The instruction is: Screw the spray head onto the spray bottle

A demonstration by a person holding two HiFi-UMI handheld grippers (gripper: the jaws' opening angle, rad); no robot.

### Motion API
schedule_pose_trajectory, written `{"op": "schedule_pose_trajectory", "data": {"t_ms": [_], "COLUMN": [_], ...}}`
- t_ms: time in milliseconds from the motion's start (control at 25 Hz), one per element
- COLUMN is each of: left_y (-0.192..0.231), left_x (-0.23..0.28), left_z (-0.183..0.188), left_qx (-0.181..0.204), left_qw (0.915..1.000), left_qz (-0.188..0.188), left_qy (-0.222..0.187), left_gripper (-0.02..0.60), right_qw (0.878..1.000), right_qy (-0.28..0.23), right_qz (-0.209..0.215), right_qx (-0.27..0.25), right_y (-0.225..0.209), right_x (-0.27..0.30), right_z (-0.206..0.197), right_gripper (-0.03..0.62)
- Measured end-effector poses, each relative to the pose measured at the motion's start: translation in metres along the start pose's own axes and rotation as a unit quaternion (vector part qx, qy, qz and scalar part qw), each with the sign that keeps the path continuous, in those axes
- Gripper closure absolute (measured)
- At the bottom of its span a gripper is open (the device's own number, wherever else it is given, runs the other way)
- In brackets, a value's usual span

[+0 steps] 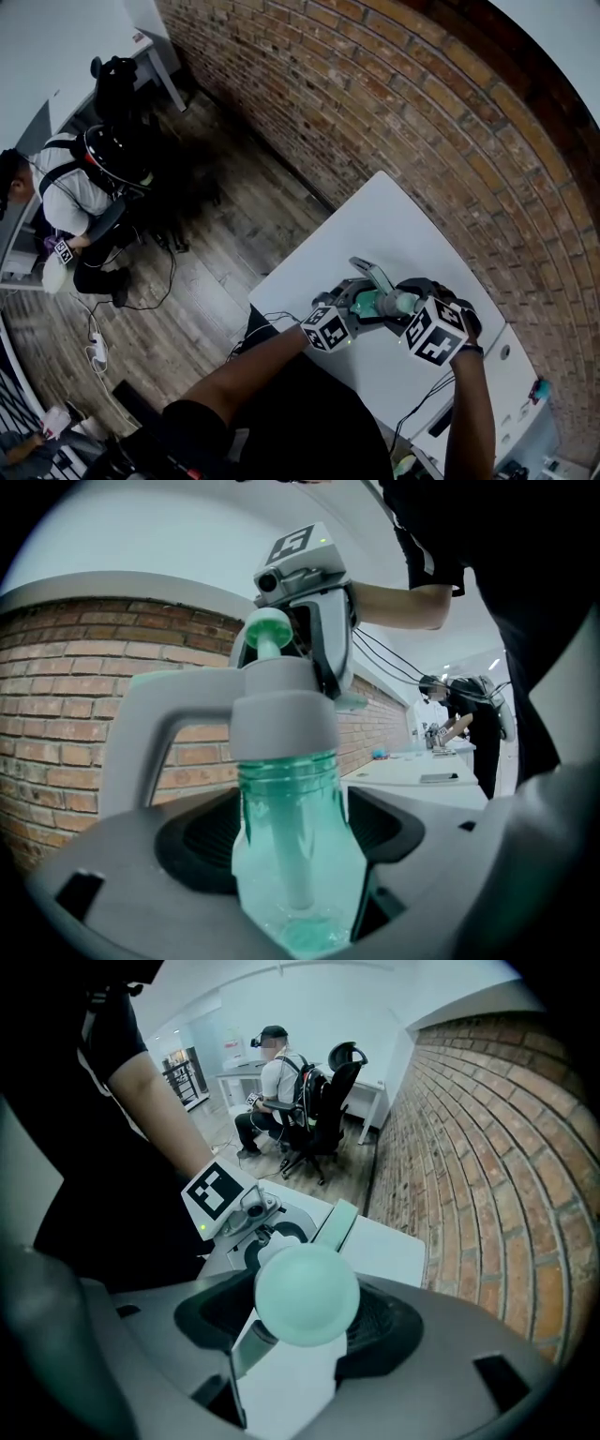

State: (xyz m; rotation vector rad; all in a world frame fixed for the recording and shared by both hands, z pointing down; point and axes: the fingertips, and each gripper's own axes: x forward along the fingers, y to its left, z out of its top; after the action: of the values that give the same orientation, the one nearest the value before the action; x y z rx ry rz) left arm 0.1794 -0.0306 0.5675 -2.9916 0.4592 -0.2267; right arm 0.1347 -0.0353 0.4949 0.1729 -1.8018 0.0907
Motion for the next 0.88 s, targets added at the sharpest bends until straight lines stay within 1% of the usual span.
{"op": "schedule_pose_trajectory", "data": {"t_ms": [120,280,400,480,640,760,880], "left_y": [0.0,-0.001,0.0,0.0,0.0,0.001,0.002], "left_x": [0.001,0.001,0.001,0.001,0.001,0.001,0.001], "left_z": [0.0,0.0,0.0,0.0,-0.001,0.0,0.0], "left_qx": [-0.002,-0.004,-0.005,-0.007,-0.009,-0.01,-0.011], "left_qw": [1.0,1.0,1.0,1.0,0.9999,0.9999,0.9999], "left_qz": [0.0,0.001,0.004,0.005,0.006,0.007,0.008], "left_qy": [0.002,0.006,0.005,0.005,0.006,0.006,0.005], "left_gripper": [0.244,0.244,0.244,0.242,0.242,0.241,0.24], "right_qw": [0.998,0.988,0.983,0.984,0.991,0.994,0.993], "right_qy": [-0.015,-0.028,-0.035,-0.039,-0.05,-0.074,-0.112], "right_qz": [-0.011,-0.027,-0.028,-0.032,-0.038,-0.037,-0.031], "right_qx": [0.054,0.147,0.176,0.169,0.118,0.067,0.001], "right_y": [-0.003,-0.007,-0.006,-0.006,-0.004,-0.003,-0.003], "right_x": [-0.001,-0.001,-0.001,0.0,-0.012,-0.035,-0.064], "right_z": [-0.001,-0.001,-0.001,-0.001,0.004,0.015,0.028], "right_gripper": [0.312,0.31,0.31,0.31,0.31,0.31,0.31]}}
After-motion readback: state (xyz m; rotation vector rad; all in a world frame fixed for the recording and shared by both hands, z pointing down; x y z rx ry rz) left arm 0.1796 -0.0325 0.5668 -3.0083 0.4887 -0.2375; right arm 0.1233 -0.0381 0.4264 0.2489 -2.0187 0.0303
